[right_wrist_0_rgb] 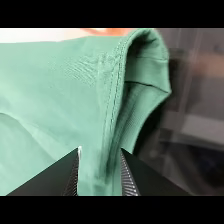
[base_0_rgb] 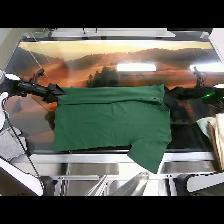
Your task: Fold the shirts.
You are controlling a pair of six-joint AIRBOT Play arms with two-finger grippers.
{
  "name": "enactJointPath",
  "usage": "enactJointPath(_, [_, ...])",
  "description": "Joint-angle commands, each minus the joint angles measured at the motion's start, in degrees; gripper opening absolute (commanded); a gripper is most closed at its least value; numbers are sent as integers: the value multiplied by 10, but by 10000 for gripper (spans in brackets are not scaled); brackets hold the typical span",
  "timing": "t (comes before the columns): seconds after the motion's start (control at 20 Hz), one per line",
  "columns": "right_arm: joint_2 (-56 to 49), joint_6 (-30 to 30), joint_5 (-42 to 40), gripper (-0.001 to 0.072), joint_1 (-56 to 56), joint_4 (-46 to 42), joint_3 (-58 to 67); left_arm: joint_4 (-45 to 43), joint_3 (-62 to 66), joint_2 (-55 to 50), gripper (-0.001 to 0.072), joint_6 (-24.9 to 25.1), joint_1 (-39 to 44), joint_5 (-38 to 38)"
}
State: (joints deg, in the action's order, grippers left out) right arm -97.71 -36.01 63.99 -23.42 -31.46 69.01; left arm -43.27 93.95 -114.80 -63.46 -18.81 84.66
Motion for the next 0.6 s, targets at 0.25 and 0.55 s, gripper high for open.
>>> enactJointPath(0.25, [192,-171,57,254,-22,-185,-27,-98,27,62,690,-138,-75,196])
enactJointPath(0.55, [327,-336,87,549,-21,-203,-261,-114,-266,255,692,-74,-88,102])
